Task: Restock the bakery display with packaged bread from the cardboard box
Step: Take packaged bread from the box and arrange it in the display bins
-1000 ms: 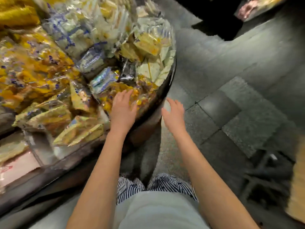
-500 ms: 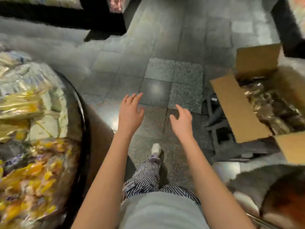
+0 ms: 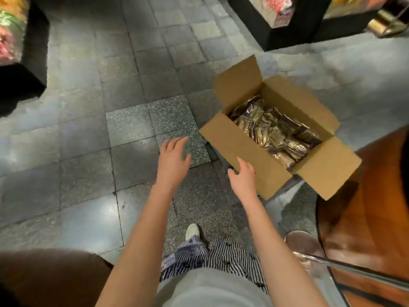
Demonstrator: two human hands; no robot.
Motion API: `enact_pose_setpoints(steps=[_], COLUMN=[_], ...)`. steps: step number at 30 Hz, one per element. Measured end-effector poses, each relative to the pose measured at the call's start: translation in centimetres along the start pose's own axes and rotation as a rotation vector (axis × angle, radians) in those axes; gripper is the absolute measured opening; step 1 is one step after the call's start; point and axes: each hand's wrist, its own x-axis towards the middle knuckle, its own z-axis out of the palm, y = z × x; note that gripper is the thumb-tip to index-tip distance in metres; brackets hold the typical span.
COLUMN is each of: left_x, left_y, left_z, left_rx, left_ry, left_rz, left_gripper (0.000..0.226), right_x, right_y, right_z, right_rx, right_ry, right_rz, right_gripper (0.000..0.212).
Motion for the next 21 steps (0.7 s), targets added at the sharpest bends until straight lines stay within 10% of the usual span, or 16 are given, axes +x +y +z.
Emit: enact_pose_setpoints(steps=[21], left_x=[24.2], left_y=[13.9], left_z=[20.2], left_rx=[0.104], left_ry=[-0.507], left_rz=[-0.013], left_gripper=[0.05], right_x=[25.3], right_y=[9.8], right_z=[-11.5], right_rx=[0.196], right_ry=[0.12], right_rz=[0.44], right_gripper=[0.056])
